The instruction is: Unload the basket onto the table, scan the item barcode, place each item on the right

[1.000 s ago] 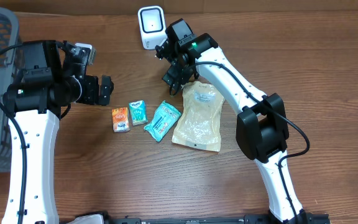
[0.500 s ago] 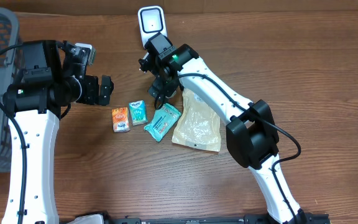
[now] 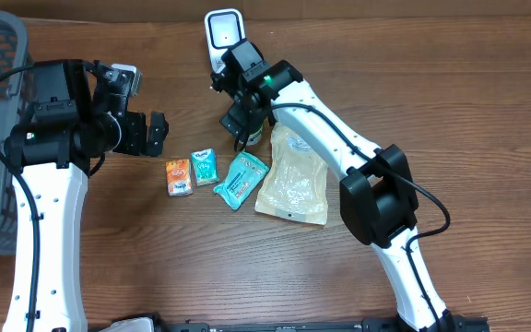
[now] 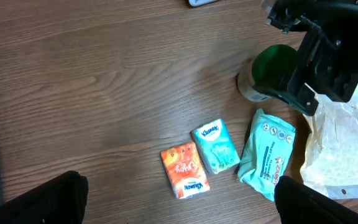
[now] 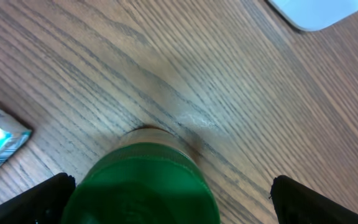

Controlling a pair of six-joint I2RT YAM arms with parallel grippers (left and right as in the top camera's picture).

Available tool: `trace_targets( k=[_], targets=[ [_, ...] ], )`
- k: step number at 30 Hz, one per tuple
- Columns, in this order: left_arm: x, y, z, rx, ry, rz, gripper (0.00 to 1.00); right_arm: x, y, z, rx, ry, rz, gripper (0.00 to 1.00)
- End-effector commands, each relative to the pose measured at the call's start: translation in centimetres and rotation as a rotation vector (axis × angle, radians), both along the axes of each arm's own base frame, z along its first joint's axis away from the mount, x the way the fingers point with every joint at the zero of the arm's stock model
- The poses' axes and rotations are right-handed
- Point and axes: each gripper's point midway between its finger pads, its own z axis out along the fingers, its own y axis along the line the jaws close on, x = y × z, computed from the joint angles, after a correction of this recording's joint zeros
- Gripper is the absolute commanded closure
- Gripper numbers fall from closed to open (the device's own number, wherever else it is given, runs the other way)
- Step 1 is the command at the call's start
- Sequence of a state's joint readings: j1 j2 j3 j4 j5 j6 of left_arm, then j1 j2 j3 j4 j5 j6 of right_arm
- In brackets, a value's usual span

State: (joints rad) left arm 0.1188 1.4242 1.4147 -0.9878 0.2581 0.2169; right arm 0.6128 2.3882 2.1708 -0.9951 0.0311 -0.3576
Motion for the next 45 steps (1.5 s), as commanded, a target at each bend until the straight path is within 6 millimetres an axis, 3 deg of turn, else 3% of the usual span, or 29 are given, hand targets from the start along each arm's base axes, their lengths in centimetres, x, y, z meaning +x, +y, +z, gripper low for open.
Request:
trace_targets(
  k=[1,7,16,23,30,36,40,45],
  targets=[
    [0.2,0.0,0.9,0.002,-0.026,0.0,0.01,-0.4,0.3,0.0,0.029,0.024,-0.001,0.0],
    [0.2,0.0,0.9,0.002,-0.026,0.0,0.0,-0.4,0.3,0.0,0.033,0.028,-0.009,0.03],
    [0.2,0.0,0.9,0.002,-0.026,0.0,0.01,-0.2,0.4,0.0,0.102,0.069,-0.2,0.14],
    [0.2,0.0,0.9,0.002,-0.026,0.0,0.0,-0.3,0.3,0.0,0.102,0.074,-0.208,0.14],
    [0.2,0.0,0.9,0.002,-0.026,0.0,0.0,-0.6,-0.1,-0.2,0.114,0.107,-0.307,0.31],
    [0.2,0.0,0.9,0.002,-0.026,0.0,0.0,-0.9,-0.4,-0.4,0.124,0.133,-0.387,0.39],
    [0.2,0.0,0.9,0.002,-0.026,0.0,0.0,-0.7,-1.2,-0.5,0.133,0.141,-0.525,0.4],
    [0.2,0.0,0.9,0.002,-0.026,0.0,0.0,-1.3,-2.8,-0.9,0.149,0.179,-0.82,0.45]
  ],
)
